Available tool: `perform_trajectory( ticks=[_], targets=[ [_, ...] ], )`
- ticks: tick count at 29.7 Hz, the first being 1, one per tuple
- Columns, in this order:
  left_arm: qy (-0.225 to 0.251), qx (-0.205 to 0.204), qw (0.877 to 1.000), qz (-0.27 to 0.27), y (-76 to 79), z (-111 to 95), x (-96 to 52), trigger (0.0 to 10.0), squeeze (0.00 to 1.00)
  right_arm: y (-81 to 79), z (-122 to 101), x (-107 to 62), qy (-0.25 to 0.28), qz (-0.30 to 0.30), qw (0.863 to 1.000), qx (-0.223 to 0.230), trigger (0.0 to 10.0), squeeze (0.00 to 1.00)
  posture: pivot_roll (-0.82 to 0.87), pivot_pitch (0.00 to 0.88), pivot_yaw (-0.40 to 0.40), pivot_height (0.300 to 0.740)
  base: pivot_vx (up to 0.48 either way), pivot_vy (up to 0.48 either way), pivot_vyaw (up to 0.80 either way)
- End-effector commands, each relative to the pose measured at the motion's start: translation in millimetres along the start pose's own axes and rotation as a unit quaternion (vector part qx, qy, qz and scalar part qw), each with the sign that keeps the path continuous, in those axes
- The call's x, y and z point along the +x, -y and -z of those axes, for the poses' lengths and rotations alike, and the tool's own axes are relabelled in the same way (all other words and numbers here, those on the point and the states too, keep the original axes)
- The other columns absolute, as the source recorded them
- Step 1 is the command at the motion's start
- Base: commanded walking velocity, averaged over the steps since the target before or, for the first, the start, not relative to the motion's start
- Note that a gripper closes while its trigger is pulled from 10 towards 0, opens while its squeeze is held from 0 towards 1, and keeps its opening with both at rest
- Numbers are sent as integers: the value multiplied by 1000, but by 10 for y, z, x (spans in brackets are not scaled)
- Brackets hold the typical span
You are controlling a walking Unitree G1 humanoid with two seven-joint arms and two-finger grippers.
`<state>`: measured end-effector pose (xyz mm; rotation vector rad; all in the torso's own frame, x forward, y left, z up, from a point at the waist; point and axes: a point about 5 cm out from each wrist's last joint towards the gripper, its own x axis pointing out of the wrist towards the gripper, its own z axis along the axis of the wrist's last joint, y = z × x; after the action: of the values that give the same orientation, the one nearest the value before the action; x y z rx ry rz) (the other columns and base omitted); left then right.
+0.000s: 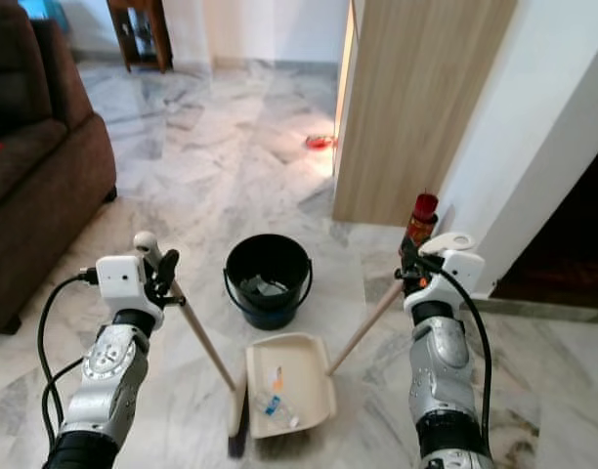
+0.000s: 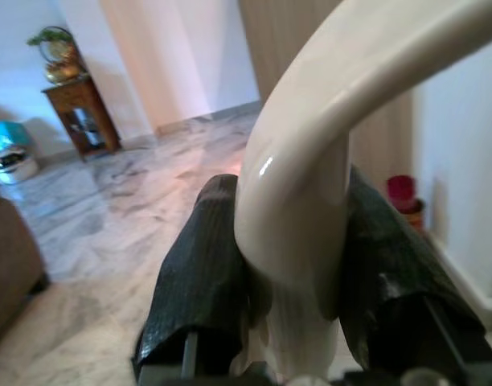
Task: Sweep floor
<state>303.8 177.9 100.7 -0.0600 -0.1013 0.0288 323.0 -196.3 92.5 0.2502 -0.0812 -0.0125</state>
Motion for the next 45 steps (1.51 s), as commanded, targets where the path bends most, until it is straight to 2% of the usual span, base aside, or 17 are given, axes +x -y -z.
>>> perform_trajectory(
  ticks=[1,6,12,18,25,35,38,45],
  targets=[
    [29,1,999,14,72,-115,44,10000,0,24,-106,30,27,6,999,20,10000,0,41,0,-3,740,341,0,0],
    [29,1,999,15,74,-114,42,10000,0,59,-122,32,27,10,999,15,10000,0,42,0,-3,740,323,0,0],
    [31,-3,999,19,84,-118,44,10000,0,121,-205,65,36,12,999,6,10000,0,41,0,-5,740,0,0,0],
    [29,-2,999,20,92,-113,43,10000,0,168,-305,103,52,28,998,25,10000,0,42,0,-5,740,0,0,0],
    [27,-3,999,24,95,-108,40,10000,0,23,-695,247,118,12,991,58,10000,0,43,0,-5,740,0,0,0],
    [27,-4,999,24,97,-107,37,10000,0,-13,-953,288,148,-2,986,74,10000,0,41,0,-5,740,0,0,0],
    [27,-5,999,23,99,-108,39,10000,0,-78,-1091,305,168,-11,983,71,10000,0,42,0,-5,740,0,0,0],
    [29,10,999,31,122,-116,36,10000,0,-219,-1234,360,185,-31,979,77,10000,0,47,0,-6,740,0,0,0]
  ],
)
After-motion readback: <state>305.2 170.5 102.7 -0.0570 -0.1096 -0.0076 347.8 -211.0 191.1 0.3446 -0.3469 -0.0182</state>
